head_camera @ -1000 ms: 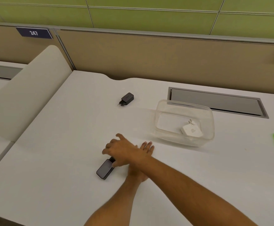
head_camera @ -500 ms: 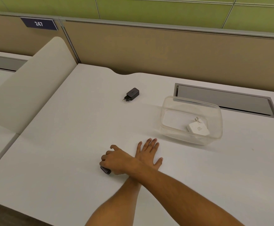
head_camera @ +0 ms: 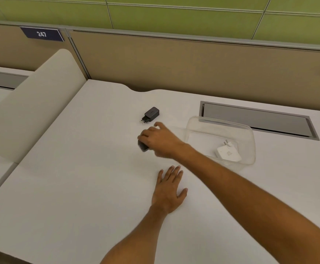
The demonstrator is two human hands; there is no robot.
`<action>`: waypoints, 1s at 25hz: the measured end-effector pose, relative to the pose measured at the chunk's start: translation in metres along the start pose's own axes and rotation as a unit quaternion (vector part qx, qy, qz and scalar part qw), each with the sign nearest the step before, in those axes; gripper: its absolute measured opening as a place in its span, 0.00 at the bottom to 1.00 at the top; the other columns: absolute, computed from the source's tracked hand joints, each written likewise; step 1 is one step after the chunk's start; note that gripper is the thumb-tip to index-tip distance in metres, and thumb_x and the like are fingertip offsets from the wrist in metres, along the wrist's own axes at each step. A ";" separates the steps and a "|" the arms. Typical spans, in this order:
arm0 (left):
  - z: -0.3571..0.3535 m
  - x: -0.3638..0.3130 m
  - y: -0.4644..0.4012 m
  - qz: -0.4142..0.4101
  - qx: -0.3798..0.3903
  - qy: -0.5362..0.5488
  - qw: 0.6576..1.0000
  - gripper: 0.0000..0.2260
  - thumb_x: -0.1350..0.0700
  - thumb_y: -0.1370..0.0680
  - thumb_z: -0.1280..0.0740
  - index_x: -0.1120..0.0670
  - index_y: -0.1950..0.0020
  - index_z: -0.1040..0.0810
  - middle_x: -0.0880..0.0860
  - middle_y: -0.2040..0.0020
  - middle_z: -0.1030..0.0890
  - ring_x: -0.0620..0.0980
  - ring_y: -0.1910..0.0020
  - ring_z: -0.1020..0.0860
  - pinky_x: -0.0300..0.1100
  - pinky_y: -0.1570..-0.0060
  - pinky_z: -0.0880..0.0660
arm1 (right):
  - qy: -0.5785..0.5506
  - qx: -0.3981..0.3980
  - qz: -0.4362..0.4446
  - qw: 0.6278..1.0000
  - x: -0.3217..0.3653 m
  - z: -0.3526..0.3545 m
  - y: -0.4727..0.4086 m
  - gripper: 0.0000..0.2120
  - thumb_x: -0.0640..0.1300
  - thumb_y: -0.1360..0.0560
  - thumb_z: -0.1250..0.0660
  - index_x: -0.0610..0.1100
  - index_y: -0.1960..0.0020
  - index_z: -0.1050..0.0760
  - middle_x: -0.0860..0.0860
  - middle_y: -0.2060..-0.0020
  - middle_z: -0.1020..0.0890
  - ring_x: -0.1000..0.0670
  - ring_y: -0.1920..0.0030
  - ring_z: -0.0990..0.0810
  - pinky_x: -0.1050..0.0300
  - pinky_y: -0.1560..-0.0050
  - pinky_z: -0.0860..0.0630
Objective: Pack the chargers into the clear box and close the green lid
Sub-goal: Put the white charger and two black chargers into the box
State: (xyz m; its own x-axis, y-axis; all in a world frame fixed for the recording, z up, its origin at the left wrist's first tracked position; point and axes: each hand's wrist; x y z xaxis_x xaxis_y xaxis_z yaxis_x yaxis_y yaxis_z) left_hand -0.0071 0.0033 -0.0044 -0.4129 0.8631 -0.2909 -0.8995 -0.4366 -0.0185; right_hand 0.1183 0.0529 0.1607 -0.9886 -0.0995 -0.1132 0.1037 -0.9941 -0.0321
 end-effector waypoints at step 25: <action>0.007 -0.007 -0.004 -0.017 0.003 0.019 1.000 0.28 0.40 0.21 0.47 0.52 0.24 0.40 0.49 0.23 0.42 0.46 0.24 0.49 0.53 0.27 0.56 | -0.037 0.138 -0.324 0.935 -0.126 -0.075 0.088 0.13 0.39 0.28 0.34 0.44 0.44 0.25 0.47 0.48 0.20 0.44 0.48 0.21 0.49 0.44 0.31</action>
State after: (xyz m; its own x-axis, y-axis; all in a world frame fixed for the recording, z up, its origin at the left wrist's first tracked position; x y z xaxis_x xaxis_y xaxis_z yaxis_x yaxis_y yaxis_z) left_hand -0.0013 0.0003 0.0041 -0.3765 0.8674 -0.3254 -0.9139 -0.4053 -0.0230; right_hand 0.2602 -0.0186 0.0974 -0.8396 0.5358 -0.0895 -0.5426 -0.8188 0.1875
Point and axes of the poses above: each hand's wrist, its own y-axis away from the middle knuckle, its own z-axis out of the back of the hand, x = y × z
